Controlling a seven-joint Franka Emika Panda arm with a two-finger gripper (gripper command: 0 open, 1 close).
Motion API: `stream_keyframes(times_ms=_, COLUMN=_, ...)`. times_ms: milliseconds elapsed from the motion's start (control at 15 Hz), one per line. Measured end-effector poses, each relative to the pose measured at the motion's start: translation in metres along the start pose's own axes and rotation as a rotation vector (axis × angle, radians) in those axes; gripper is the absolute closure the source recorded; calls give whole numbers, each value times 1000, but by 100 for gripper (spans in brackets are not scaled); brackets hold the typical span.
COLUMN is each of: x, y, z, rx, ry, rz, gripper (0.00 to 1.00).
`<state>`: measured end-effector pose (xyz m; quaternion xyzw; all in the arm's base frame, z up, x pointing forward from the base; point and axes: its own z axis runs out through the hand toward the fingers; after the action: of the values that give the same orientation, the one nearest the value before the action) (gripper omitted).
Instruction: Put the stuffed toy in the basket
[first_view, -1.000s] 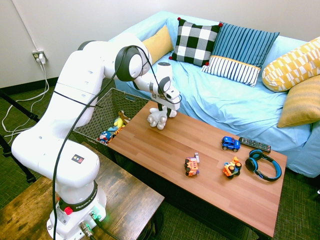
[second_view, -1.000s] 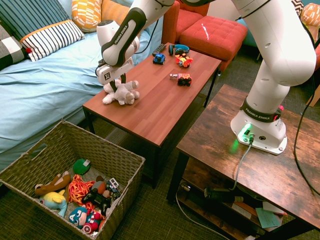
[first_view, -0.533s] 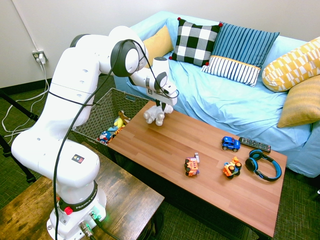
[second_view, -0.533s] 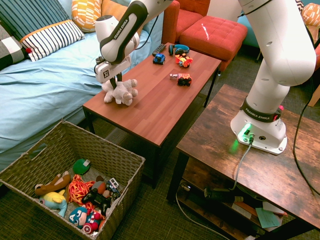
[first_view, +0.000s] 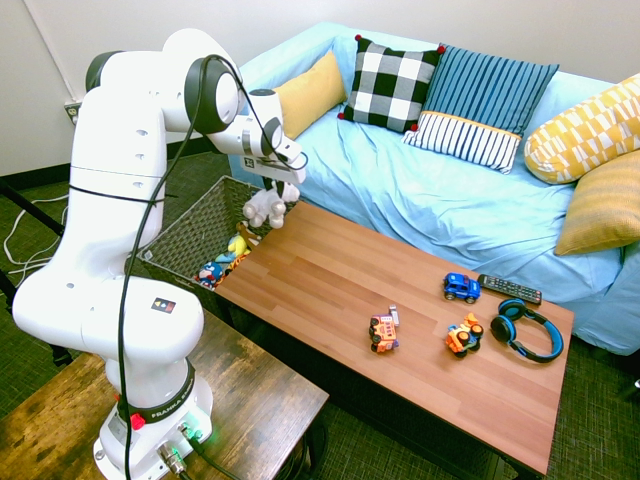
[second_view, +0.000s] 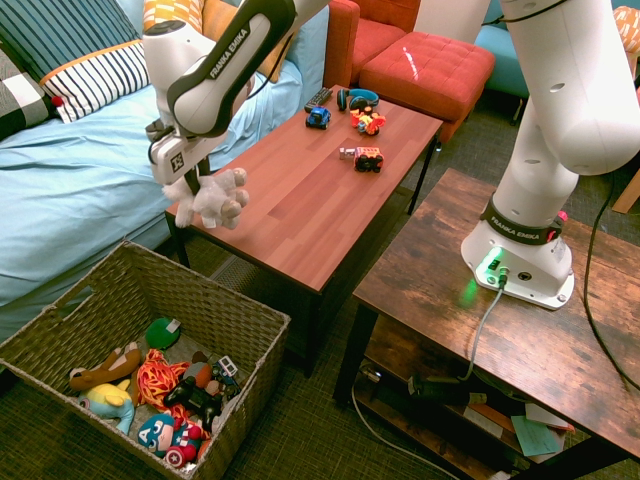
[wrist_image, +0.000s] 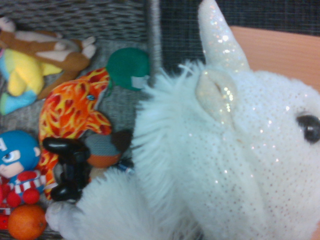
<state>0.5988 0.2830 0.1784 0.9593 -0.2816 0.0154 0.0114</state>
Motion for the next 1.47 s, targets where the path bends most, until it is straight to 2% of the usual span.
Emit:
stream_keyframes(times_ms=267, x=-50, y=-61, z=47, rx=-38, ry=-15, rz=-91, gripper=100)
stream_keyframes(times_ms=467, x=-72, y=-90, z=88, rx=-55, ry=-17, rz=-136, gripper=100)
stream_keyframes(times_ms=533, x=-73, y=-95, z=100, rx=-60, ry=-19, rz=-140, gripper=0)
stream_keyframes(times_ms=800, x=-72, y=-109, z=123, rx=-65, ry=-16, rz=-142, gripper=0)
stream_keyframes(times_ms=1467, x=-73, y=-121, z=123, rx=-59, ry=11, rz=-102, gripper=0)
